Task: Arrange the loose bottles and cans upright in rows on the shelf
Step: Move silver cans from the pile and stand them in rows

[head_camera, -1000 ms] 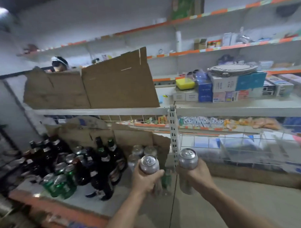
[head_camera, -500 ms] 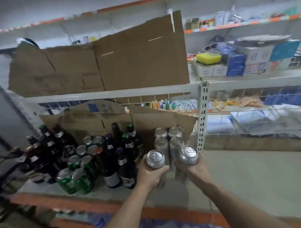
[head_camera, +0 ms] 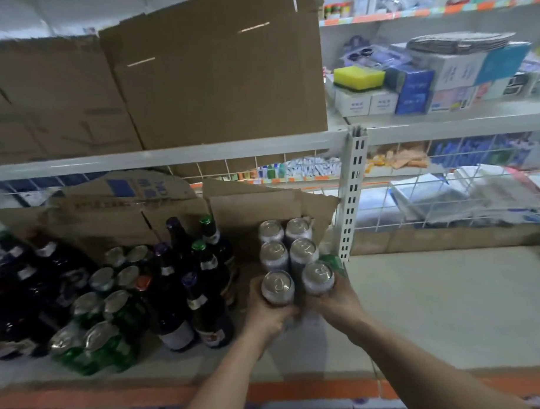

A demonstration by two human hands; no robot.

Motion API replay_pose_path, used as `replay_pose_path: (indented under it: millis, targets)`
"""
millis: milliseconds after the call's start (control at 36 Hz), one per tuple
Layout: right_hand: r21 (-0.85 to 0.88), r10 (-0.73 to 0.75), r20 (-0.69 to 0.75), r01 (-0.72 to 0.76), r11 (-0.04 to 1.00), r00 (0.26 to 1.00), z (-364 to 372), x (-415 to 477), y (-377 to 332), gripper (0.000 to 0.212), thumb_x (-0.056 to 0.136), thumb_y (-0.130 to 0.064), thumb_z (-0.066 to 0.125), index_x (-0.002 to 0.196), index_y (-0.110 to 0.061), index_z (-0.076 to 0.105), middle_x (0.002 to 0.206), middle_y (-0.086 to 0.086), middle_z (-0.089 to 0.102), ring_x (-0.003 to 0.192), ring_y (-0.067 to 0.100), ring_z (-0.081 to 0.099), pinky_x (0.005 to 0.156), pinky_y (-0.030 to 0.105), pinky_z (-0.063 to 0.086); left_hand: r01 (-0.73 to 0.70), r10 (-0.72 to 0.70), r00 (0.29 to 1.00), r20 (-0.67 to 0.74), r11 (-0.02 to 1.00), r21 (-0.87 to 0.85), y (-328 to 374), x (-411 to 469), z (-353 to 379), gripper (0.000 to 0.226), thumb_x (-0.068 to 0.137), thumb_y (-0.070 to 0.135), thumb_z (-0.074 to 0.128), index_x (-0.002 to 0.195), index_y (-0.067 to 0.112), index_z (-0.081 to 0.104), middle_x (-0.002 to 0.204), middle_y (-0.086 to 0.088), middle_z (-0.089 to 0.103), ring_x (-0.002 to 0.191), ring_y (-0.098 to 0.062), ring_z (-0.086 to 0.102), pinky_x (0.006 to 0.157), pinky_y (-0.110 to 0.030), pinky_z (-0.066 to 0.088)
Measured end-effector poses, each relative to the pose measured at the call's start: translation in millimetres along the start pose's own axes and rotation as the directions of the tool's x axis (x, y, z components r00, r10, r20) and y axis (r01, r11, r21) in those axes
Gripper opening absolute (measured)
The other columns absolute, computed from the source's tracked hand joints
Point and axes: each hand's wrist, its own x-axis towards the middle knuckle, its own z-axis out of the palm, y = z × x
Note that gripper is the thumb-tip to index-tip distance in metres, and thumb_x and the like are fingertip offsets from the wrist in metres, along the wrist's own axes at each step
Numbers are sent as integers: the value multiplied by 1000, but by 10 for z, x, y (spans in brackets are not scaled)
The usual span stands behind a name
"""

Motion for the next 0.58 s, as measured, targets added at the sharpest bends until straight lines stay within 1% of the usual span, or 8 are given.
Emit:
replay_pose_path:
  millis: [56,111,222,306,389,472,528,583]
  targets:
    - [-23,-3,44,4,1000,999,24,12,40,51,59,-19,92,103,-34,72,98,-15,78,94,-2,72,80,27,60,-17,15,999,45,999,32,-5,13,-15,61,46,10,83,102,18,62,100,-12,73,88,-20,72,62,-41,59]
    - [-30,15,89,-13,999,996,19,27,94,56,60,-14,95,108,-31,71,101,-15,78,97,-2,72,84,26,59,-20,17,997,82,999,34,4,13,-29,60,48,8,81,104,21,61,104,-13,72,93,-19,71,66,-44,60]
    - [-48,20,108,-15,999,994,-28,71,145,53,59,-2,93,100,-28,74,103,-10,79,99,7,75,86,36,61,33,-38,996,82,998,52,61,-10,-18,77,50,10,78,120,16,45,112,-4,66,98,-11,68,64,-20,56]
    - [-31,7,106,-4,1000,994,-23,101,160,53,61,5,90,100,-25,72,101,-12,79,97,5,74,81,28,59,37,-42,998,49,995,87,69,-4,19,76,53,14,77,123,17,46,113,0,66,100,-11,68,70,-23,57]
    - [-53,10,109,-4,999,994,-3,89,180,52,61,1,89,103,-24,72,101,-13,79,96,1,73,80,26,57,30,-33,999,26,996,87,56,-4,43,69,56,18,77,120,20,51,113,2,68,101,-8,68,76,-27,58]
    - [-61,27,92,-22,998,995,-3,63,199,55,61,-2,90,103,-29,67,99,-16,76,95,-7,69,77,15,53,17,-21,999,43,995,97,11,20,25,52,54,15,76,102,29,63,103,7,74,98,-7,71,74,-28,59]
    - [-95,58,93,-49,994,994,-1,60,227,60,58,-11,92,107,-31,64,108,-15,74,101,-4,68,77,15,53,18,-25,998,59,994,108,-54,43,-19,53,50,17,80,99,33,67,100,8,76,99,-10,72,78,-34,60]
    - [-169,84,109,-64,984,990,11,78,254,75,50,-27,95,118,-31,63,117,-11,72,110,6,67,83,22,56,18,-26,998,62,992,123,-143,75,-68,64,47,21,86,107,31,65,104,8,76,101,-10,72,85,-42,61]
